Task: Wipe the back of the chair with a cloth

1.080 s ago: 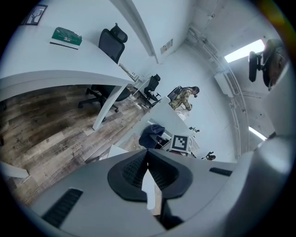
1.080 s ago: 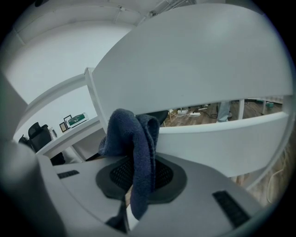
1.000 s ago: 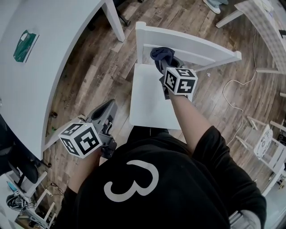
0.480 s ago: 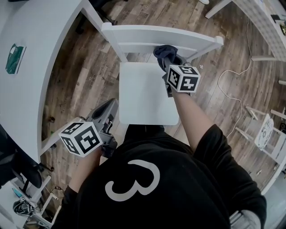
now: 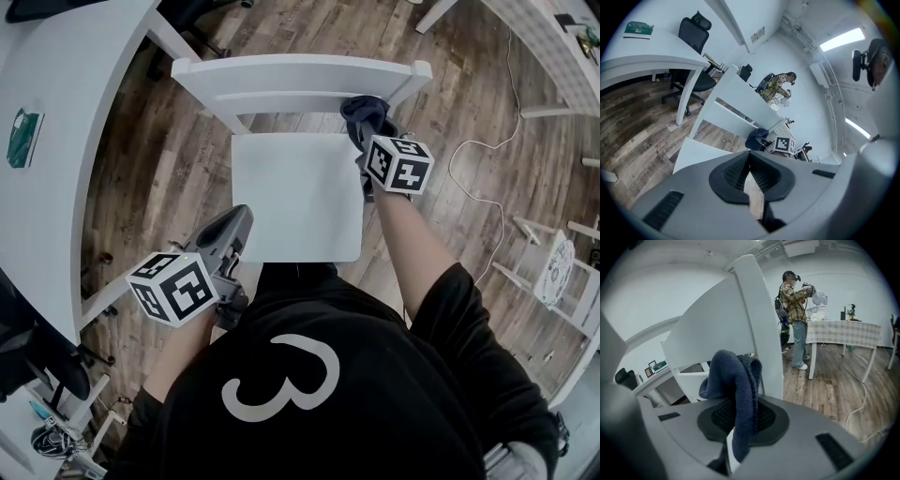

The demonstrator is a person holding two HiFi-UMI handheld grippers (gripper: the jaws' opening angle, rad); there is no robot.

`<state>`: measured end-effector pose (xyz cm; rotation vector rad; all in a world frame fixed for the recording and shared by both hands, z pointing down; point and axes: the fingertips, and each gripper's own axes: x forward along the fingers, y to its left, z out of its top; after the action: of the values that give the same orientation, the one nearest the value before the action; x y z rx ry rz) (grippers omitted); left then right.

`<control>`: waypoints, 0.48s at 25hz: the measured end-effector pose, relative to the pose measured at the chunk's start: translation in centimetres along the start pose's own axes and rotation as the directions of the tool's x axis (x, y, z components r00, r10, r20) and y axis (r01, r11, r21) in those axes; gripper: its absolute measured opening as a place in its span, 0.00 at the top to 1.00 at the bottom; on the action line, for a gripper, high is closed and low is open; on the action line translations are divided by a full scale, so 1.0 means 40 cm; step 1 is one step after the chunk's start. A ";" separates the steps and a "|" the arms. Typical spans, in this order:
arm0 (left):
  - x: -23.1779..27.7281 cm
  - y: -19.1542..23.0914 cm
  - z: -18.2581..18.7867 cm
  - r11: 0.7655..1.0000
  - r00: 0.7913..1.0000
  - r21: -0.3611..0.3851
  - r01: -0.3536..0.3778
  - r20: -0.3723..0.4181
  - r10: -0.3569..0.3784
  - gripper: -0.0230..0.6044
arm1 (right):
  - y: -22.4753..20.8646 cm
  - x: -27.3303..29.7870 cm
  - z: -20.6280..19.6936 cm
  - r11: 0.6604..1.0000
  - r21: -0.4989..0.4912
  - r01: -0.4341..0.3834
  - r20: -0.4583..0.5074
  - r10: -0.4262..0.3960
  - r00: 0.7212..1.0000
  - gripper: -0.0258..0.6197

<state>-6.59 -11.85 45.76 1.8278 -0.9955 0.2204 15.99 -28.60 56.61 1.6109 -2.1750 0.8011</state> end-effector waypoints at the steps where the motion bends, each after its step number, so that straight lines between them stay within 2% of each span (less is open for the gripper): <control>1: 0.002 -0.010 -0.003 1.000 1.000 0.005 -0.001 0.001 0.001 0.94 | -0.013 -0.004 -0.002 1.000 0.010 0.007 -0.001 -0.007 1.000 0.88; 3: 0.000 -0.025 -0.008 1.000 1.000 0.009 -0.004 0.008 0.003 0.94 | -0.027 -0.013 -0.002 1.000 0.026 0.011 0.000 -0.011 1.000 0.88; 6: -0.013 -0.044 -0.025 1.000 1.000 -0.020 -0.005 0.030 0.006 0.94 | -0.009 -0.034 0.000 0.999 0.024 -0.026 0.010 0.026 1.000 0.88; 10: -0.040 -0.079 -0.058 0.999 0.998 -0.043 -0.012 0.064 0.014 0.94 | 0.029 -0.103 0.000 0.993 0.039 -0.107 0.037 0.106 0.994 0.88; 12: -0.059 -0.095 -0.064 0.998 0.996 -0.062 0.002 0.093 0.004 0.94 | 0.065 -0.143 0.002 0.983 0.041 -0.182 0.040 0.180 0.983 0.88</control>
<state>-4.70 -7.85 43.08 1.7942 -1.0567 0.1043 15.32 -23.70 52.72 1.4736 -2.3709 0.8844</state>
